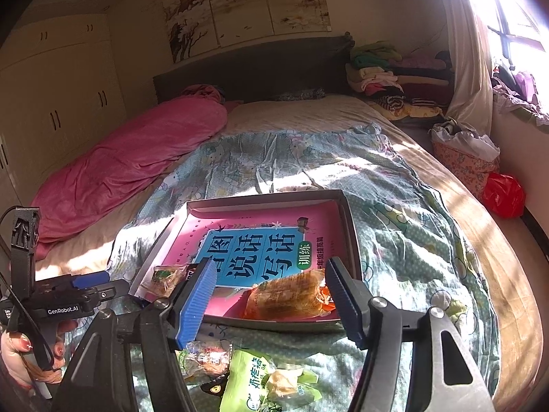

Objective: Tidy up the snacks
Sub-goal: 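Pull both grippers back from the tray toward the snack pile, then move both open grippers over the snacks beside the tray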

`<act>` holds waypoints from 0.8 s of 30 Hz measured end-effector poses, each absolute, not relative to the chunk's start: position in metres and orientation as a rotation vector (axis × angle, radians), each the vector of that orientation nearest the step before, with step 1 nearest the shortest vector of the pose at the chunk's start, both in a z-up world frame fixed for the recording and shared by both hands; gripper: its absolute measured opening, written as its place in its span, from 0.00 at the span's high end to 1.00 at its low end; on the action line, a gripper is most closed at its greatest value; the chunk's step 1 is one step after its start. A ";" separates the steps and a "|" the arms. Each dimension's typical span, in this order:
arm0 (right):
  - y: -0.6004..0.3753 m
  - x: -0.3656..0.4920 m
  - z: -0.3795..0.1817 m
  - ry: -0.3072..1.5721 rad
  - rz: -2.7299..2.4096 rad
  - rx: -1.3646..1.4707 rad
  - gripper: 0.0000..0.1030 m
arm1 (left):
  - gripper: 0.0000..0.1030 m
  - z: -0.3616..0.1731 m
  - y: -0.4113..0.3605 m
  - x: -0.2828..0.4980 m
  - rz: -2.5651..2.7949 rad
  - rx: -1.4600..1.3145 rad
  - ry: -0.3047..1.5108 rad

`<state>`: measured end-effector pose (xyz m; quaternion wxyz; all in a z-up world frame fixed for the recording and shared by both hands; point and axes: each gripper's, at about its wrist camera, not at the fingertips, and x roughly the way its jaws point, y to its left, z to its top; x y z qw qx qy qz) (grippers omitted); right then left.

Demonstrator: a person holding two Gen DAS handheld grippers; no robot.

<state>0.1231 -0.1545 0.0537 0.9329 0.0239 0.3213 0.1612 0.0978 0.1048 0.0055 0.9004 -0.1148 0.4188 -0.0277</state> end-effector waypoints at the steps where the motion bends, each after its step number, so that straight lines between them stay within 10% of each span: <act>1: -0.153 0.122 0.054 0.658 0.332 0.047 0.36 | 0.29 0.005 0.104 0.097 -0.059 -0.235 0.866; 24: -0.141 0.109 0.045 0.685 0.370 0.010 0.36 | 0.29 0.002 0.098 0.084 -0.087 -0.207 0.886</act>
